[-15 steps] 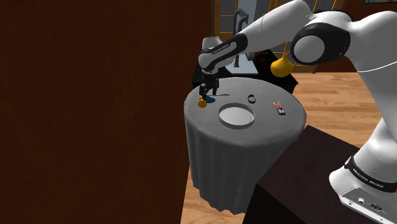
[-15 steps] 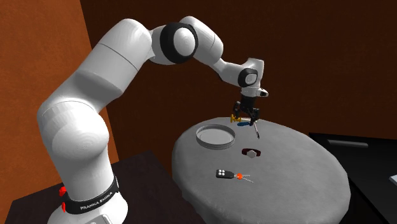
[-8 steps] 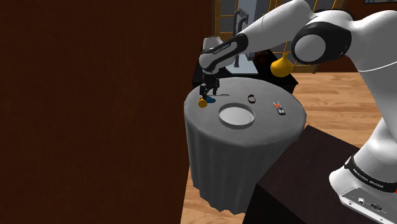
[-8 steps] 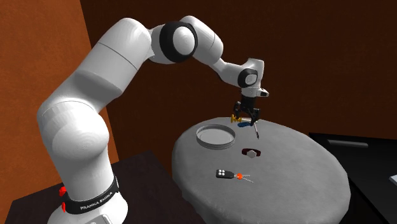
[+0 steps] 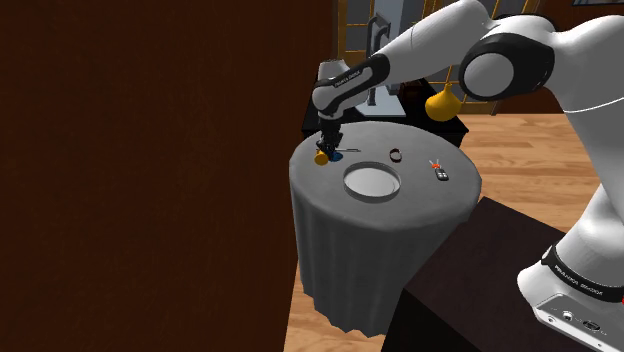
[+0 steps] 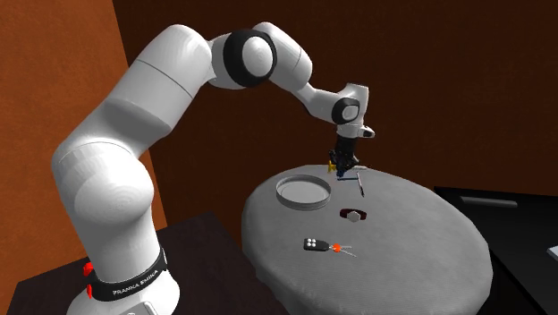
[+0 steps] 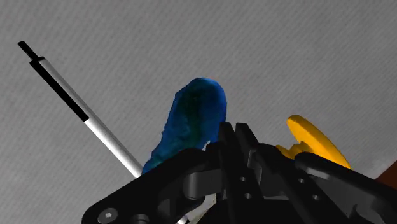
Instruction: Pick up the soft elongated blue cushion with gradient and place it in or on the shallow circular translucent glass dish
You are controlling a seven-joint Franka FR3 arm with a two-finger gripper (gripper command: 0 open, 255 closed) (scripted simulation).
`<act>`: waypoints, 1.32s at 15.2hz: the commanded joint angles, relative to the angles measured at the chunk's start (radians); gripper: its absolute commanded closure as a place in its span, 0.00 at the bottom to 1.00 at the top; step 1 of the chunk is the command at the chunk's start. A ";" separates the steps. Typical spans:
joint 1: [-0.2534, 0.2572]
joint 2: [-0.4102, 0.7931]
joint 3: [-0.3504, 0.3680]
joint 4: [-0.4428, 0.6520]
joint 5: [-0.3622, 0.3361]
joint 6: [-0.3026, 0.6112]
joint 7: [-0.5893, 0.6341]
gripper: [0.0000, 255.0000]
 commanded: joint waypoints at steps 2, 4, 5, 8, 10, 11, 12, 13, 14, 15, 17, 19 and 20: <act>-0.003 0.006 -0.001 0.000 0.000 0.000 -0.002 1.00; -0.002 0.003 0.000 0.002 0.000 -0.001 -0.002 0.00; 0.078 -0.036 -0.063 -0.053 -0.079 0.016 0.117 0.00; 0.327 -0.077 -0.249 -0.120 -0.314 -0.053 0.481 0.00; 0.349 -0.070 -0.266 -0.124 -0.333 -0.058 0.514 0.00; 0.346 -0.065 -0.266 -0.130 -0.332 -0.047 0.513 0.00; 0.343 -0.059 -0.266 -0.135 -0.331 -0.037 0.513 0.00; 0.341 -0.054 -0.265 -0.139 -0.330 -0.026 0.512 0.00; 0.338 -0.049 -0.265 -0.144 -0.330 -0.016 0.512 0.00; 0.335 -0.043 -0.264 -0.149 -0.329 -0.005 0.512 0.00; 0.330 -0.034 -0.263 -0.155 -0.327 0.011 0.511 0.00; 0.330 -0.034 -0.263 -0.155 -0.327 0.011 0.511 0.00; 0.330 -0.034 -0.263 -0.155 -0.327 0.011 0.511 0.00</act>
